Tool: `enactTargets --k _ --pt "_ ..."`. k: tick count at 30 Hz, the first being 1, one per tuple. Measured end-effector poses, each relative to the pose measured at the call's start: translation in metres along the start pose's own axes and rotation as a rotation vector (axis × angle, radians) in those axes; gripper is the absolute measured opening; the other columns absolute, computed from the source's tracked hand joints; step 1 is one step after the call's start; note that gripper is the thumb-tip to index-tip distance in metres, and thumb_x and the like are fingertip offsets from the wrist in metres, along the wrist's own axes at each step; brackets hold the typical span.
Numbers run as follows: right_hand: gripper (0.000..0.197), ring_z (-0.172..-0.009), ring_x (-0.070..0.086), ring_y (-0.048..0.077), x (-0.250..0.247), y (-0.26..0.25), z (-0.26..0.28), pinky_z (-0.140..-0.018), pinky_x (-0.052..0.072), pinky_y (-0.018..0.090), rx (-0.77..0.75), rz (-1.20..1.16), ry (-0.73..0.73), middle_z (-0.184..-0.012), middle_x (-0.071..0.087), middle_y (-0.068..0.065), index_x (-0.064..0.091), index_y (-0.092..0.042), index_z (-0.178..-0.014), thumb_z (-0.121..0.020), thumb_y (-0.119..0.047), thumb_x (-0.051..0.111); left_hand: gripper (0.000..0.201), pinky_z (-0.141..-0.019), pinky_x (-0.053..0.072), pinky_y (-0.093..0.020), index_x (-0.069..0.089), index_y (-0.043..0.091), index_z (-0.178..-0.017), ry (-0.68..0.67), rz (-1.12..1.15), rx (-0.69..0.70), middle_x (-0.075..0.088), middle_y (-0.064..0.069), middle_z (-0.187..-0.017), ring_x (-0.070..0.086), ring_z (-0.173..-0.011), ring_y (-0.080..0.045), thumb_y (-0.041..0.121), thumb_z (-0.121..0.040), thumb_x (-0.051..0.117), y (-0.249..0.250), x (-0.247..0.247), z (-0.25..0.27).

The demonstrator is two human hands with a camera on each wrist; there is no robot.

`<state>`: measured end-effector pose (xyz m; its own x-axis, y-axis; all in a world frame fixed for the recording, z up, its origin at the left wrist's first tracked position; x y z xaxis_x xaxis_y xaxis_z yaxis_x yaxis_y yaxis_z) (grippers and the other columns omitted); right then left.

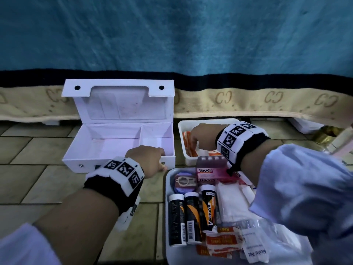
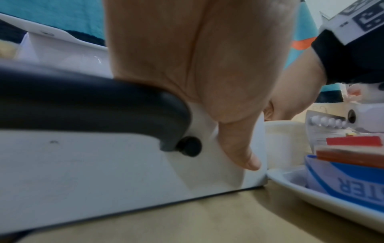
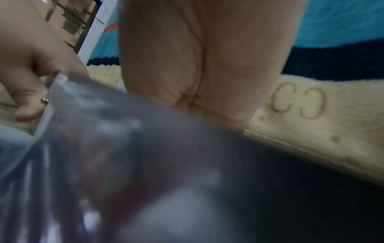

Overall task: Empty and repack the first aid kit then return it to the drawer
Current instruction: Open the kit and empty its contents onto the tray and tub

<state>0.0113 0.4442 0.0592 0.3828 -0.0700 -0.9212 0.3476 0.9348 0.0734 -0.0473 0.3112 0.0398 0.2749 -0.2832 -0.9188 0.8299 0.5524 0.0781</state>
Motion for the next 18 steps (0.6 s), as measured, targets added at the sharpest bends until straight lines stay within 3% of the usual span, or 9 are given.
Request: enactTargets --k 3,8,10,11,13,15,18 --pt "0.021 -0.102 0.06 0.024 -0.009 0.005 0.002 -0.09 0.048 0.033 -0.002 -0.05 0.092 -0.113 0.065 0.007 0.07 -0.009 -0.105 -0.089 -0.013 0.057 0.045 -0.091 0.046 -0.035 0.044 0.03 -0.134 -0.004 -0.011 0.0 0.059 -0.001 -0.125 0.053 -0.114 -0.022 0.046 -0.092 0.049 -0.001 0.001 -0.002" --pt "0.011 -0.079 0.058 0.015 -0.064 0.024 0.05 -0.067 0.041 0.023 0.088 -0.26 0.444 -0.083 0.066 -0.002 0.076 -0.016 -0.089 -0.081 -0.011 0.07 0.045 -0.089 0.045 -0.035 0.044 0.03 -0.133 -0.002 -0.025 0.0 0.059 -0.001 -0.124 0.053 -0.113 -0.023 0.047 -0.092 0.05 -0.001 0.002 -0.003" --pt "0.011 -0.074 0.06 0.01 -0.081 0.03 0.087 -0.059 0.042 0.019 0.106 -0.416 0.598 -0.072 0.062 -0.004 0.073 -0.015 -0.08 -0.077 -0.005 0.069 0.045 -0.09 0.045 -0.035 0.044 0.03 -0.133 0.0 -0.029 -0.001 0.059 -0.001 -0.125 0.053 -0.114 -0.023 0.047 -0.092 0.051 -0.001 0.002 -0.004" --pt "0.013 -0.065 0.059 0.002 -0.085 0.033 0.108 -0.052 0.04 0.013 0.109 -0.506 0.664 -0.066 0.061 -0.007 0.07 -0.015 -0.075 -0.075 -0.002 0.069 0.046 -0.09 0.045 -0.035 0.044 0.03 -0.133 0.001 -0.032 -0.002 0.059 -0.002 -0.125 0.053 -0.113 -0.023 0.047 -0.091 0.051 -0.001 0.002 -0.004" --pt "0.018 -0.053 0.054 -0.002 -0.081 0.038 0.151 -0.048 0.036 0.007 0.126 -0.675 0.741 -0.06 0.059 -0.012 0.065 -0.017 -0.07 -0.074 -0.001 0.07 0.046 -0.089 0.045 -0.035 0.045 0.029 -0.132 -0.003 -0.032 -0.003 0.059 -0.002 -0.124 0.053 -0.112 -0.023 0.047 -0.091 0.052 -0.001 0.002 -0.004" --pt "0.016 -0.049 0.054 0.001 -0.058 0.039 0.185 -0.049 0.039 0.01 0.164 -0.87 0.692 -0.058 0.064 -0.005 0.064 -0.015 -0.072 -0.073 -0.002 0.074 0.045 -0.088 0.045 -0.034 0.045 0.029 -0.131 -0.006 -0.035 -0.003 0.06 -0.002 -0.123 0.054 -0.11 -0.022 0.048 -0.091 0.052 -0.001 0.003 -0.005" --pt "0.015 -0.043 0.055 0.005 0.001 0.03 0.214 -0.045 0.042 0.017 0.271 -1.117 0.438 -0.058 0.068 0.0 0.069 -0.013 -0.072 -0.068 -0.002 0.079 0.045 -0.087 0.046 -0.034 0.047 0.028 -0.13 -0.014 -0.036 -0.005 0.061 -0.002 -0.119 0.055 -0.105 -0.022 0.048 -0.09 0.054 -0.001 0.004 -0.007"
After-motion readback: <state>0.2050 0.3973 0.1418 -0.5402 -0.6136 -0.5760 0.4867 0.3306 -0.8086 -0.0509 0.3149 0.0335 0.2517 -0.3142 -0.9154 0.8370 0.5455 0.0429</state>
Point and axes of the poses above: each hand's wrist, its own z-axis away from the middle knuckle, its own x-axis out of the palm, y = z × x, the point moved 8 cm from there along -z, towards the middle knuckle
